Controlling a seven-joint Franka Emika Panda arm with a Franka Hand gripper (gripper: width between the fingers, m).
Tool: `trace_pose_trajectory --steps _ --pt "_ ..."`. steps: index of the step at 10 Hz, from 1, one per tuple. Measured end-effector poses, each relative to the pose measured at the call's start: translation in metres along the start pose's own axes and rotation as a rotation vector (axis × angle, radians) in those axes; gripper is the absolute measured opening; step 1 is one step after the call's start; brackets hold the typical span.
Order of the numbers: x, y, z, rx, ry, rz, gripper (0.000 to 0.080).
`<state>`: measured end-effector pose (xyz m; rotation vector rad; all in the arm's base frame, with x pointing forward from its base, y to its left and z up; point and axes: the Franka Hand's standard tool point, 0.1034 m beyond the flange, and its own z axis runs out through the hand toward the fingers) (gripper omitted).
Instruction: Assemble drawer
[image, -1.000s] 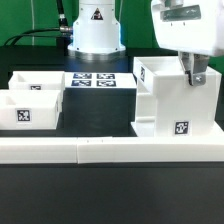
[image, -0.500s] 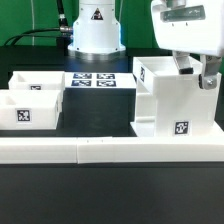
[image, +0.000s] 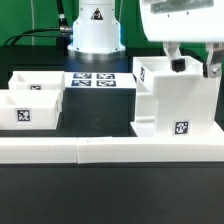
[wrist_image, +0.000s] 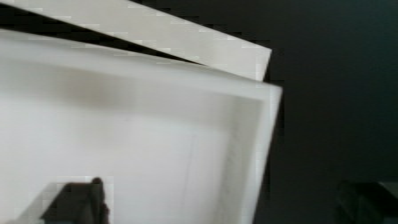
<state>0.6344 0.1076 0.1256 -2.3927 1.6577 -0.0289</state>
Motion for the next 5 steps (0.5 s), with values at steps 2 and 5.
trace_pose_trajectory --steps 2,5 --pt "-0.004 0.011 -0.016 0.034 0.006 -0.035 0.0649" --pt "-0.005 0.014 -0.018 0.034 0.005 -0.088 0.0649"
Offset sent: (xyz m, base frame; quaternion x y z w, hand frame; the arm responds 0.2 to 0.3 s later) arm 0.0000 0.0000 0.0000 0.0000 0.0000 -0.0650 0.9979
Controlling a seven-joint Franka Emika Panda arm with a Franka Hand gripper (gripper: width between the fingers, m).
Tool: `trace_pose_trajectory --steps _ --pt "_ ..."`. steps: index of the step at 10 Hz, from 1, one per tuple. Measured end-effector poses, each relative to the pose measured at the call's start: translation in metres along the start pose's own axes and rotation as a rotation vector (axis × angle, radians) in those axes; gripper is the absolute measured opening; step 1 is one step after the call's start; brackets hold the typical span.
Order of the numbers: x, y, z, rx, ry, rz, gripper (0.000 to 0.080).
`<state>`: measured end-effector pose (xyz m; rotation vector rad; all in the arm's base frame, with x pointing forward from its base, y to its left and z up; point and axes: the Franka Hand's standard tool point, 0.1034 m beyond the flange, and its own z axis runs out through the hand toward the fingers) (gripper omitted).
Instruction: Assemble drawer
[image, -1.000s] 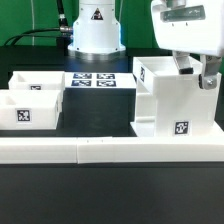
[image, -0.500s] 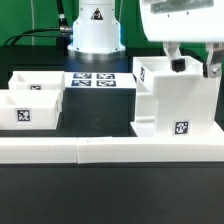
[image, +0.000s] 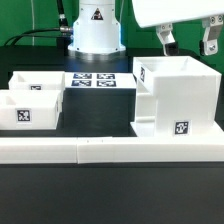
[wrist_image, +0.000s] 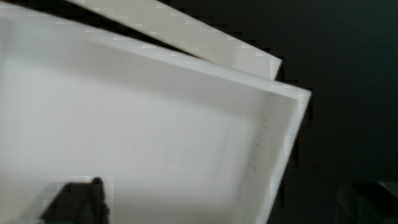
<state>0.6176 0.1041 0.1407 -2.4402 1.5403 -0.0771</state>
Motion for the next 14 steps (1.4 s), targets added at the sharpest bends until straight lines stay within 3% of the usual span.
trace_pose_trajectory --steps 1,3,4,8,10,11,14 --pt "0.000 0.002 0.000 -0.010 -0.002 -0.074 0.0649" --pt "0.003 0.015 -0.004 -0.095 -0.053 -0.355 0.0649" --pt "0.009 0.019 -0.008 -0.113 -0.066 -0.487 0.0649" --pt "0.015 0.024 -0.007 -0.114 -0.088 -0.834 0.0649" --pt "0.044 0.044 -0.016 -0.139 -0.096 -1.118 0.0649" --pt "0.058 0.050 -0.020 -0.139 -0.093 -1.185 0.0649" --pt "0.096 0.078 -0.020 -0.144 -0.080 -1.223 0.0649"
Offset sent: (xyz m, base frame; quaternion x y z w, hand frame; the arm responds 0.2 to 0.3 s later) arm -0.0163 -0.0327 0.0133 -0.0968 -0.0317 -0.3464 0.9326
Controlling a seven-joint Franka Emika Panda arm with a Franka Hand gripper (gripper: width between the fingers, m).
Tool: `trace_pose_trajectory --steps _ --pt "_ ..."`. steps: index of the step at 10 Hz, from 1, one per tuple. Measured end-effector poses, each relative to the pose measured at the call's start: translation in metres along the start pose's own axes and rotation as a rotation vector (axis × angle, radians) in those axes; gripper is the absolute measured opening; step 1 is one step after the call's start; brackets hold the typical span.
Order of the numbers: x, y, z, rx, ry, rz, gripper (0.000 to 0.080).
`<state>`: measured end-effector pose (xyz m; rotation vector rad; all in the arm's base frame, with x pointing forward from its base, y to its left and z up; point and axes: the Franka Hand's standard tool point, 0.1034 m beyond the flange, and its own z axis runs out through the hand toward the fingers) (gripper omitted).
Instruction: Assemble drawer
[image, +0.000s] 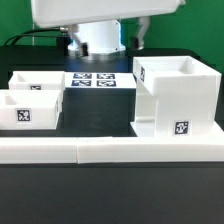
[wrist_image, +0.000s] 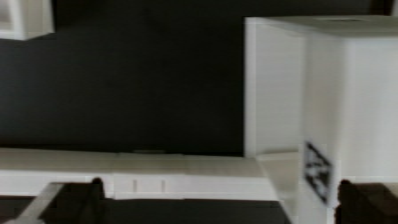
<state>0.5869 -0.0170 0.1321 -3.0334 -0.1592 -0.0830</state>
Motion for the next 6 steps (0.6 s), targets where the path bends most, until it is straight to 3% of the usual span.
trace_pose_trajectory --steps 4,5,6 --pt "0.001 -0.004 0.001 -0.001 -0.002 0.003 0.0649" --pt "-0.003 0.002 0.002 -0.005 -0.001 0.001 0.0649" --pt "-0.017 0.017 0.007 -0.014 -0.010 0.027 0.0649"
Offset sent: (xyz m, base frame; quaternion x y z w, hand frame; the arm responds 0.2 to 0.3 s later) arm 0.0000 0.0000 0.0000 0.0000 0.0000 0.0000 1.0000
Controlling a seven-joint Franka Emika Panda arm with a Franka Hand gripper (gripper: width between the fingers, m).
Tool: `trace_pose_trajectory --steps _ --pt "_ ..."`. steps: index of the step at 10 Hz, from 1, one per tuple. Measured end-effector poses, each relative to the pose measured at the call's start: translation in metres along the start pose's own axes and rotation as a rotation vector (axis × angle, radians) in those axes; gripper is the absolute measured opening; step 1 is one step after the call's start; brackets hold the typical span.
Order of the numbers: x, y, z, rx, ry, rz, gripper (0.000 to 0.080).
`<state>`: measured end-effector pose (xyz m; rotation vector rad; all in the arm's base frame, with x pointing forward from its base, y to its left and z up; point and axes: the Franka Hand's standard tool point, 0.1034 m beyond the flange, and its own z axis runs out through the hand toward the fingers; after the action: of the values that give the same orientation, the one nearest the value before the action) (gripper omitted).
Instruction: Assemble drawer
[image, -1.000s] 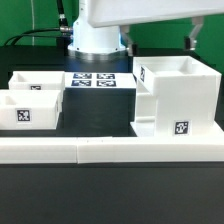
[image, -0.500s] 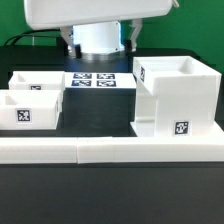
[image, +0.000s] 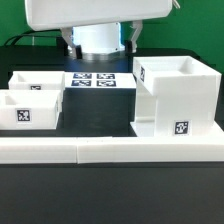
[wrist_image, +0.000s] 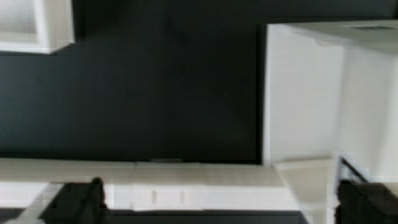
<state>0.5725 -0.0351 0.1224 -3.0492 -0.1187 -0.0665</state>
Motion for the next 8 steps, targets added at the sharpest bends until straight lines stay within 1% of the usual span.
trace_pose_trajectory --steps 2,3,4,5,6,8 --pt "-0.021 0.020 0.011 -0.009 -0.025 0.040 0.0649" --pt "-0.030 0.029 0.018 -0.009 -0.041 0.063 0.0649" --pt "-0.035 0.036 0.025 0.000 -0.050 0.089 0.0649" --pt "-0.038 0.043 0.034 -0.008 -0.041 0.087 0.0649" --pt "-0.039 0.045 0.039 -0.016 -0.036 0.078 0.0649" --pt "-0.039 0.044 0.038 -0.014 -0.038 0.077 0.0649"
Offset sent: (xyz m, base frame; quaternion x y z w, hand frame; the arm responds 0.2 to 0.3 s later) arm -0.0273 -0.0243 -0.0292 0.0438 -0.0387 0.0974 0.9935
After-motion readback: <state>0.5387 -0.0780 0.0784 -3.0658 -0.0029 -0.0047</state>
